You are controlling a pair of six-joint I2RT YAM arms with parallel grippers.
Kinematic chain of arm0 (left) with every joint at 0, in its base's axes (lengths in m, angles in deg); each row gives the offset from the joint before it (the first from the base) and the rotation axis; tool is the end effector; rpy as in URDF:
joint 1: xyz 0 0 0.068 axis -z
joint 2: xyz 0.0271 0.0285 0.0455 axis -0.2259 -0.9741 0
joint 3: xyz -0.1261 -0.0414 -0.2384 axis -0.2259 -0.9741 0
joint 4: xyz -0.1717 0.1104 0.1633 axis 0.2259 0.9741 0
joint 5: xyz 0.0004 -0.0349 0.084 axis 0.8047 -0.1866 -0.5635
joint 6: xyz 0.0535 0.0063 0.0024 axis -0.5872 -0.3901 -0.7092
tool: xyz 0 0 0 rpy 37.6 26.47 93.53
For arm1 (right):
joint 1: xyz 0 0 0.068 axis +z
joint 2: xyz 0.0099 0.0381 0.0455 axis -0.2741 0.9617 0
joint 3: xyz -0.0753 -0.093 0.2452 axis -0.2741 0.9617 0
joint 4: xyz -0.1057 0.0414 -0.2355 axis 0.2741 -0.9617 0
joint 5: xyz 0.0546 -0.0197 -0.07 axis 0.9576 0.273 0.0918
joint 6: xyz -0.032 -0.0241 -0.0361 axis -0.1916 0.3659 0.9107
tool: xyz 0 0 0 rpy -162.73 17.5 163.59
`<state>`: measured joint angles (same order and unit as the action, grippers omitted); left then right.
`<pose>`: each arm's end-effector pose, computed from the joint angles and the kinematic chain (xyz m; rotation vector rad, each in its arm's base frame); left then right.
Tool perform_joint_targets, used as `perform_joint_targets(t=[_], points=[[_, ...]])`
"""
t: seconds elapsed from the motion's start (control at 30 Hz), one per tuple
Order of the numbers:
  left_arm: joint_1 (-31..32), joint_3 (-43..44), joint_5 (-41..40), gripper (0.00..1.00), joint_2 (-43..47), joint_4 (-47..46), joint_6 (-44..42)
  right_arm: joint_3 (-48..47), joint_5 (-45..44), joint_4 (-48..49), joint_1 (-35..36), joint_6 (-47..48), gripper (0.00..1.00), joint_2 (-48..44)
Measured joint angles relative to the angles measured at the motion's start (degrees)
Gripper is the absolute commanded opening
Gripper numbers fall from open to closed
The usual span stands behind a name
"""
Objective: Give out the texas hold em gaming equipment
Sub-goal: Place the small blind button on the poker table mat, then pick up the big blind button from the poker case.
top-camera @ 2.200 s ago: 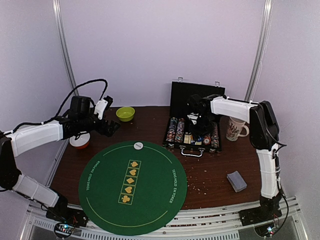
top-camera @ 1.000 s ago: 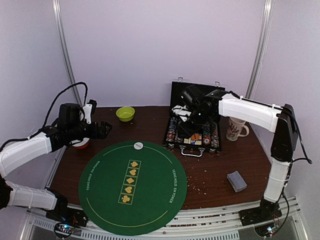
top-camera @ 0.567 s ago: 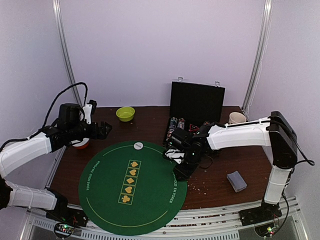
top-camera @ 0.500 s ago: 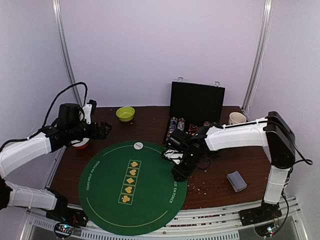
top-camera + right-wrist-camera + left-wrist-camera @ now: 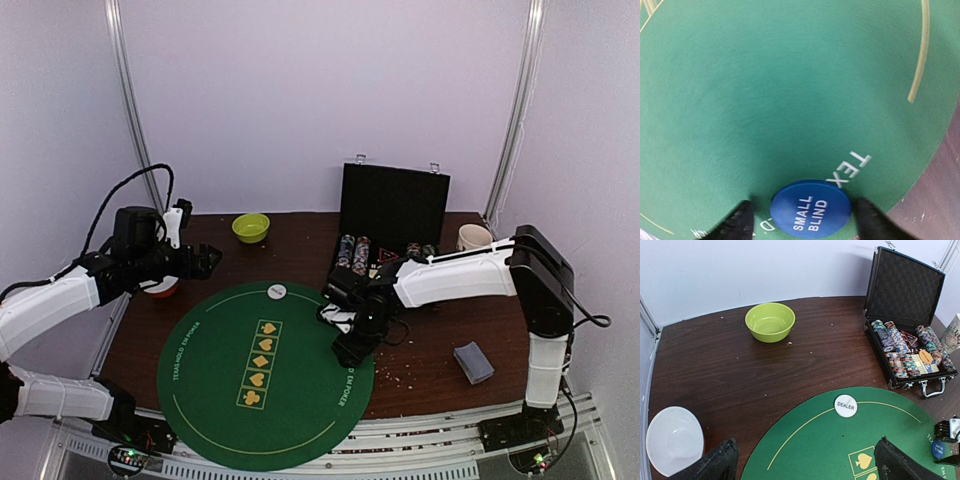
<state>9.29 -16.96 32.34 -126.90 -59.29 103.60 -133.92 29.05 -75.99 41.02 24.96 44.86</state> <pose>0.2262 -0.0941 0.2759 0.1345 2.0994 -0.4329 0.2112 0.3301 0.1583 -1.1989 2.6403 0.3648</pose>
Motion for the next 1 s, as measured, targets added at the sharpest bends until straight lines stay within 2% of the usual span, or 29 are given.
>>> perform_joint_targets(t=[0.1, 0.23, 0.43, 0.63, 0.8, 1.0], points=[[0.00, 0.00, -0.20, 0.98, -0.02, 0.00, -0.20, -0.28, -0.20, -0.07, 0.44, 0.04, 0.91, 0.00], [0.00, 0.00, -0.26, 0.98, -0.02, 0.00, -0.42, -2.51, -0.24, -2.05, 0.50, 1.14, 0.94, 0.00], [0.00, 1.03, -0.20, 0.98, -0.85, 0.31, -1.09, -12.02, -1.86, -4.44, -2.84, 3.17, 0.90, -1.53], [0.00, 3.61, 0.24, 0.98, -3.69, 0.35, -2.32, -20.85, -5.90, -5.35, -15.69, 3.65, 0.88, -2.12], [0.00, 5.88, 1.11, 0.98, -6.16, -0.28, -3.65, -25.94, -6.36, -6.43, -24.00, 3.69, 0.88, 3.76], [0.00, 7.26, 2.80, 0.98, -9.05, -2.32, -5.88, -27.87, -6.58, -8.22, -25.05, 3.87, 0.86, 12.33]])
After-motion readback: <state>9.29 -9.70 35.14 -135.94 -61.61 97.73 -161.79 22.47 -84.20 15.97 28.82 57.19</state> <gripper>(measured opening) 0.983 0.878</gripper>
